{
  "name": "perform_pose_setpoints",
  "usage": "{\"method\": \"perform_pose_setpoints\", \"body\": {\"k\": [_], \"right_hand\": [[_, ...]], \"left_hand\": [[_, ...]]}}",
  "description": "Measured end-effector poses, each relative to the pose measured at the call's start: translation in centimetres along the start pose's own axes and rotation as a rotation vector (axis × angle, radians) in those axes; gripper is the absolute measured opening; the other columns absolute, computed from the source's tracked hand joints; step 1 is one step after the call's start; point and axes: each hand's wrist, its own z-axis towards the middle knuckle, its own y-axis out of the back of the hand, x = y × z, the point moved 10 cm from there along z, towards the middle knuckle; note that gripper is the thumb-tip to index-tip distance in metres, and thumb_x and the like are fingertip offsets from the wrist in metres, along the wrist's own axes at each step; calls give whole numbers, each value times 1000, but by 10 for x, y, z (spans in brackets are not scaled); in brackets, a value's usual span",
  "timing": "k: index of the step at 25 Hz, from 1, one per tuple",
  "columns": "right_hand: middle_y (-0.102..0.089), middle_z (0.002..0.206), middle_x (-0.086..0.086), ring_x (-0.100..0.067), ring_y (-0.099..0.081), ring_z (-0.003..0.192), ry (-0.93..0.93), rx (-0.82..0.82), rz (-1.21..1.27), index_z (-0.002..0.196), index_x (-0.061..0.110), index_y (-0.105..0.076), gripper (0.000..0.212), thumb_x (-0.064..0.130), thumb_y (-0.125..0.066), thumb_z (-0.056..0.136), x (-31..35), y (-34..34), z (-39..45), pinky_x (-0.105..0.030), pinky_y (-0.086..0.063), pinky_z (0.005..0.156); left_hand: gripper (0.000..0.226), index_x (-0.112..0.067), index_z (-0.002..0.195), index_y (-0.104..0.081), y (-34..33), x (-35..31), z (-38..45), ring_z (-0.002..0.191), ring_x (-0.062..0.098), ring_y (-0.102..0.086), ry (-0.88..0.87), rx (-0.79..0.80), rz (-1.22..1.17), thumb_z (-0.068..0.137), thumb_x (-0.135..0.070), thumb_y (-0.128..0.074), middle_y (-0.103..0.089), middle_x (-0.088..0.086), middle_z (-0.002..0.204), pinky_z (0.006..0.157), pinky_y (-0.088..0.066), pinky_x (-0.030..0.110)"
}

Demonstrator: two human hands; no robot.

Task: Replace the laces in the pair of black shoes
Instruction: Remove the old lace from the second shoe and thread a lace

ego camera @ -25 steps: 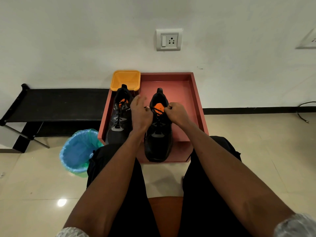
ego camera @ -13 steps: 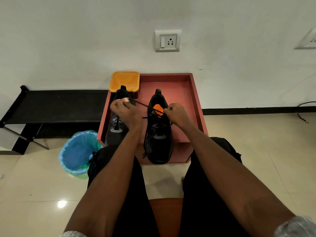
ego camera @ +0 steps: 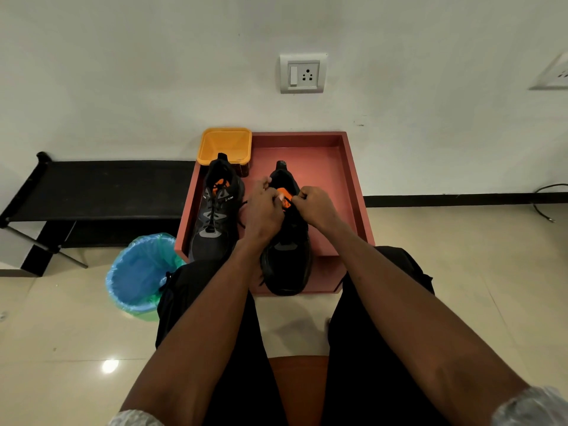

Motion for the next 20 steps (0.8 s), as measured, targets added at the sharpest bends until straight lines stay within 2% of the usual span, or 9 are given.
{"method": "perform_pose_setpoints", "body": {"k": [4, 7, 9, 10, 12, 13, 14, 17, 20], "right_hand": [[-48, 63, -3, -18, -43, 57, -27, 4, -14, 64, 13, -46, 27, 20, -56, 88, -4, -1, 1, -29, -33, 52], [-50, 65, -5, -19, -46, 60, -27, -3, -31, 69, 11, -48, 25, 22, -55, 90, -4, -4, 2, -32, -36, 54], [-54, 69, -8, -21, -49, 61, -19, -12, -75, 74, 8, -52, 25, 27, -55, 90, -3, -7, 0, -35, -40, 55], [-56, 72, -8, -22, -50, 61, -13, -19, -104, 77, 7, -53, 28, 32, -56, 90, -3, -9, -1, -36, -42, 55], [-57, 75, -6, -22, -51, 63, -3, -34, -158, 82, 9, -54, 33, 41, -58, 90, -1, -11, -4, -33, -39, 54], [-56, 75, -5, -22, -52, 63, -3, -38, -171, 82, 11, -53, 33, 43, -57, 90, -1, -11, -5, -32, -36, 55], [-56, 73, -4, -22, -52, 62, -1, -40, -173, 79, 13, -51, 31, 42, -57, 90, -1, -11, -5, -30, -35, 55], [-52, 67, -1, -19, -50, 58, 7, -19, -162, 71, 17, -46, 32, 38, -56, 92, -2, -11, -3, -29, -35, 51], [-53, 68, -2, -21, -52, 61, -7, -3, -164, 70, 17, -45, 28, 34, -54, 91, -5, -10, 0, -36, -46, 58]], "left_hand": [[16, -2, 107, -57, 73, 42, -18, 104, 16, -51, 399, -639, -418, 99, -9, -44, -46, 12, 124, 91, -51, 29], [35, -2, 125, -50, 96, 67, -33, 121, 28, -48, 610, -807, -395, 90, 3, -48, -40, 15, 136, 102, -48, 35], [56, -7, 136, -43, 93, 58, -29, 134, 29, -37, 547, -714, -202, 82, 6, -51, -35, 16, 145, 113, -35, 38], [52, -9, 134, -46, 83, 49, -23, 131, 26, -41, 488, -623, -156, 83, 3, -52, -41, 14, 141, 110, -36, 37], [16, -14, 105, -61, 57, 36, -9, 98, 17, -56, 364, -398, -107, 90, -13, -55, -61, 6, 106, 90, -51, 37], [9, -16, 88, -62, 46, 31, -5, 84, 18, -56, 317, -306, -41, 91, -23, -57, -62, 3, 88, 78, -51, 40], [22, -17, 76, -58, 36, 32, -2, 78, 21, -56, 286, -235, 53, 91, -32, -59, -60, 1, 76, 72, -48, 41], [41, -16, 67, -52, 14, 47, 0, 71, 25, -61, 406, -65, 9, 94, -47, -55, -58, 2, 69, 62, -43, 34], [42, -5, 90, -64, 11, 69, -14, 83, 30, -66, 631, 94, 94, 95, -41, -43, -67, 8, 85, 75, -50, 35]]}}
